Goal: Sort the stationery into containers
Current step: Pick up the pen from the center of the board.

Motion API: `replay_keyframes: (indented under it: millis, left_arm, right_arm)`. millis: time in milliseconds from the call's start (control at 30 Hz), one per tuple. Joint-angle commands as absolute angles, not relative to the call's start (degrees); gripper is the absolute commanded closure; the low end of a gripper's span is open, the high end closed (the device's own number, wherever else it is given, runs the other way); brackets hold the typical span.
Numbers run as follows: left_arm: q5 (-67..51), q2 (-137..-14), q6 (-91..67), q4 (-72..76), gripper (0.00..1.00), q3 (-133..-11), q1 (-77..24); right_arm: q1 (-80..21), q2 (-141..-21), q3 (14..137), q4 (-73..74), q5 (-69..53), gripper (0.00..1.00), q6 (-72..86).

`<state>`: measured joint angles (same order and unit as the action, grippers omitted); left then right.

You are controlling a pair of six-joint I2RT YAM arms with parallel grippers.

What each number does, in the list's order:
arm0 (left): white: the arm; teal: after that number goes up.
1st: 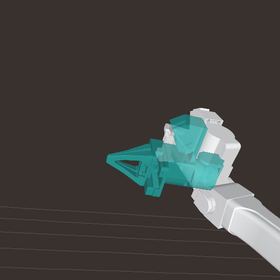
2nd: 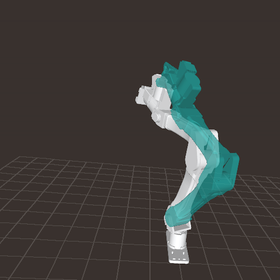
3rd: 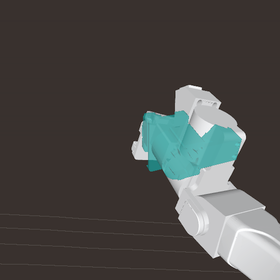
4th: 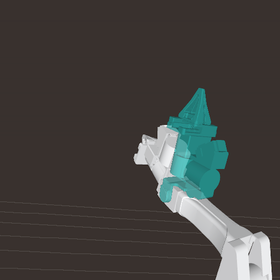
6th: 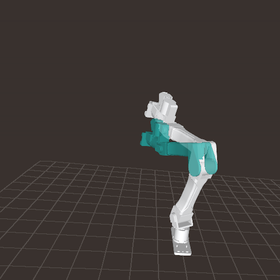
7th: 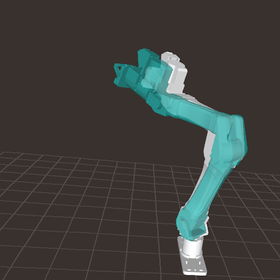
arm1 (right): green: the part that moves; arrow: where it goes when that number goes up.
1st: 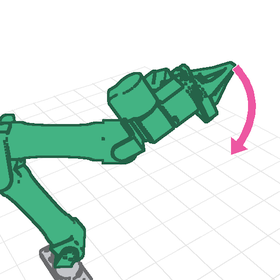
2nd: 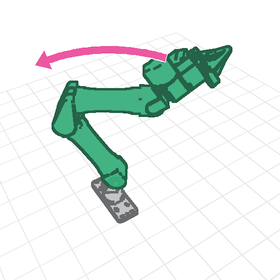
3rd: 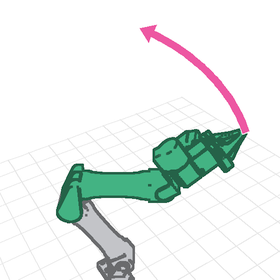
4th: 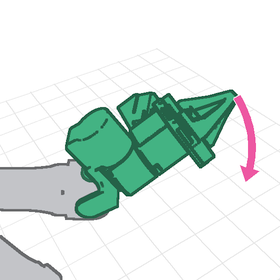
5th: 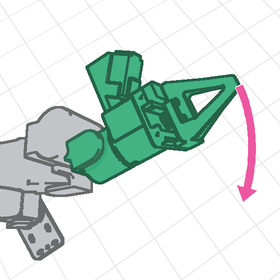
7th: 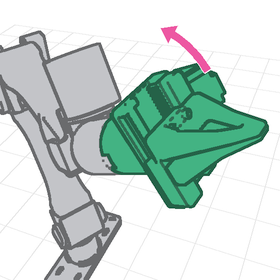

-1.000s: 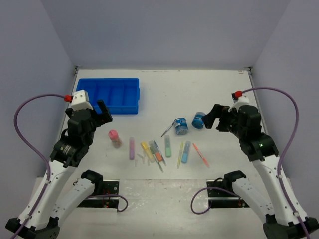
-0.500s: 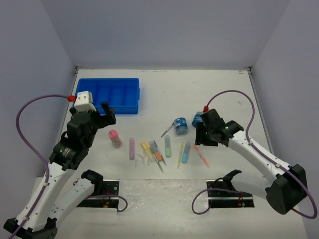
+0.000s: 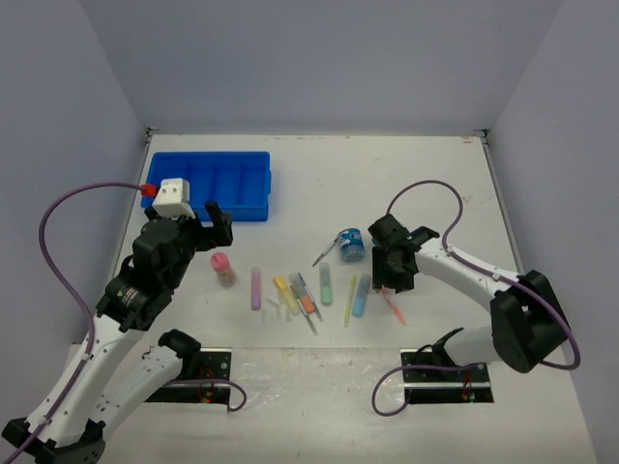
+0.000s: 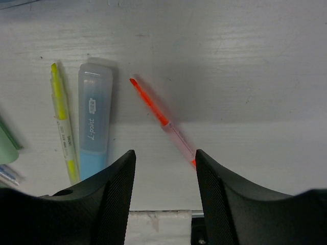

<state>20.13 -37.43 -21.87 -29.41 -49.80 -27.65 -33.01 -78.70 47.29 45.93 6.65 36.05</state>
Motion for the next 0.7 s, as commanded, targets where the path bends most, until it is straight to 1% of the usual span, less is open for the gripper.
replay_keyframes:
  millis: [0,67,233,367,467,533,567,633,667]
  left_arm:
    - [19.2,-37.3,-20.1,-26.7,0.0,-49.6,-28.2]
    - [19.2,-37.3,-20.0,-26.7,0.0,-49.6,-28.2]
    - [18.7,-37.7,-20.0,-26.7,0.0,-49.6,-28.2]
    - [18.2,-38.4,-19.9,-26.8,0.0,-50.1,-28.2]
    - [18.0,-38.7,-19.9,-27.0,0.0,-50.2,-28.3]
    - [18.0,-38.7,-19.8,-27.1,0.0,-50.3,-28.2]
    - [18.0,-38.8,-19.8,-27.1,0.0,-50.4,-28.2]
    - [17.9,-38.9,-19.8,-27.1,0.0,-50.4,-28.2]
    - [17.9,-39.0,-19.8,-27.2,0.0,-50.4,-28.2]
  right_arm:
    - [-33.2,-83.0,47.3,43.0,6.7,0.52,36.2]
    - [-33.3,-84.8,47.5,43.1,6.2,0.54,35.7]
    - [-33.1,-88.6,48.4,43.0,3.7,0.54,33.6]
    - [-33.1,-91.6,49.0,43.0,2.5,0.61,32.5]
    - [-33.1,-92.5,49.4,42.8,1.1,0.71,31.6]
    - [-33.1,-92.9,49.4,42.7,0.9,0.83,31.5]
    - [-33.1,-93.0,49.4,42.8,1.0,0.85,31.5]
    - [-33.1,-92.8,49.4,43.0,1.2,0.93,31.6]
    - [-33.1,-92.5,49.4,43.3,1.9,0.99,31.8]
